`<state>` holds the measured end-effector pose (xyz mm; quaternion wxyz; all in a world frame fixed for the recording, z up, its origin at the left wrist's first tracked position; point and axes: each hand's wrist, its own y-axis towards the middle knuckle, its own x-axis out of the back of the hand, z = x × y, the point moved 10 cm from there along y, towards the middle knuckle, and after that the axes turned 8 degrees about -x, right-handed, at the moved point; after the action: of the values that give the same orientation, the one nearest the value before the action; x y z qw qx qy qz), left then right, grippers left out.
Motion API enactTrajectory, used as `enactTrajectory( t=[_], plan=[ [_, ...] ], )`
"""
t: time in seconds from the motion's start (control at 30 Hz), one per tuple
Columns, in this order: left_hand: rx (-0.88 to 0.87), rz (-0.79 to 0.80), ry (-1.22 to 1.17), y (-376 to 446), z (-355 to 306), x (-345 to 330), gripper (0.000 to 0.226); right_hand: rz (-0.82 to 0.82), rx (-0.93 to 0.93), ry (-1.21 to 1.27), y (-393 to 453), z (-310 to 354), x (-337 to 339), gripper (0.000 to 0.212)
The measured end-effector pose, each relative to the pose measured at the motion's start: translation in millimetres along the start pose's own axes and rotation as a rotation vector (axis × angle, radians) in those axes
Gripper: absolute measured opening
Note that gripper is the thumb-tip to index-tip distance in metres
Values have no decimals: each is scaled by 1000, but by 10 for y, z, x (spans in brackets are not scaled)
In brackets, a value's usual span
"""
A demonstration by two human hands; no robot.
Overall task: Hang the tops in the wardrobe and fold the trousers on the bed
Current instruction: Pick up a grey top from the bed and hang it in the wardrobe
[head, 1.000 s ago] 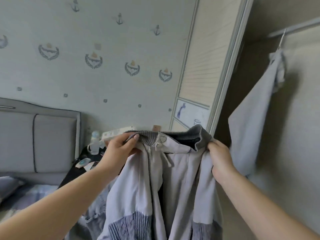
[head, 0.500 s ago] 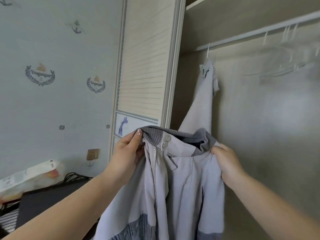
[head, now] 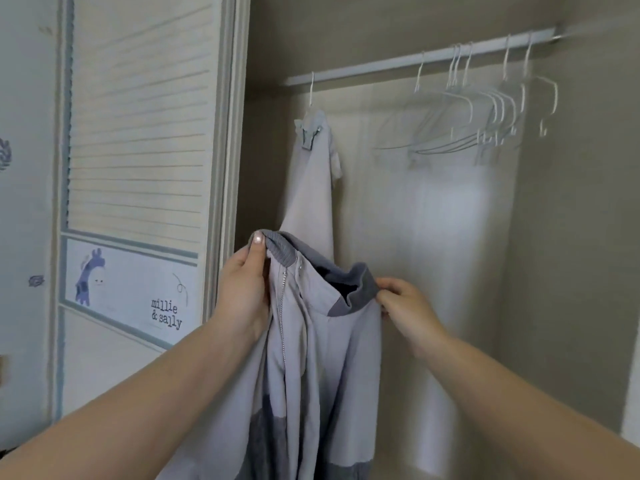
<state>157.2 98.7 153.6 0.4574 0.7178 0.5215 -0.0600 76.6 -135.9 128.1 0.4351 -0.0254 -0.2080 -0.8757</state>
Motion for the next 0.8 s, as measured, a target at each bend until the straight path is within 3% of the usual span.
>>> enactTrajectory(
  t=[0.3, 0.53, 0.7, 0.8],
  plan=[
    [-32, 37, -31, 887, 579, -652, 34, -38, -30, -124, 1019, -173, 229, 25],
    [-18, 46, -63, 1383, 959, -1042, 34, -132, 115, -246, 1608, 526, 621, 22],
    [-8, 98, -94, 1747, 1166, -1296, 34, -393, 366, -428, 1864, 1657, 1092, 30],
    [5, 148, -88, 1964, 1258, -1406, 35, -665, 513, -925, 1906, 2288, 1257, 40]
  ],
)
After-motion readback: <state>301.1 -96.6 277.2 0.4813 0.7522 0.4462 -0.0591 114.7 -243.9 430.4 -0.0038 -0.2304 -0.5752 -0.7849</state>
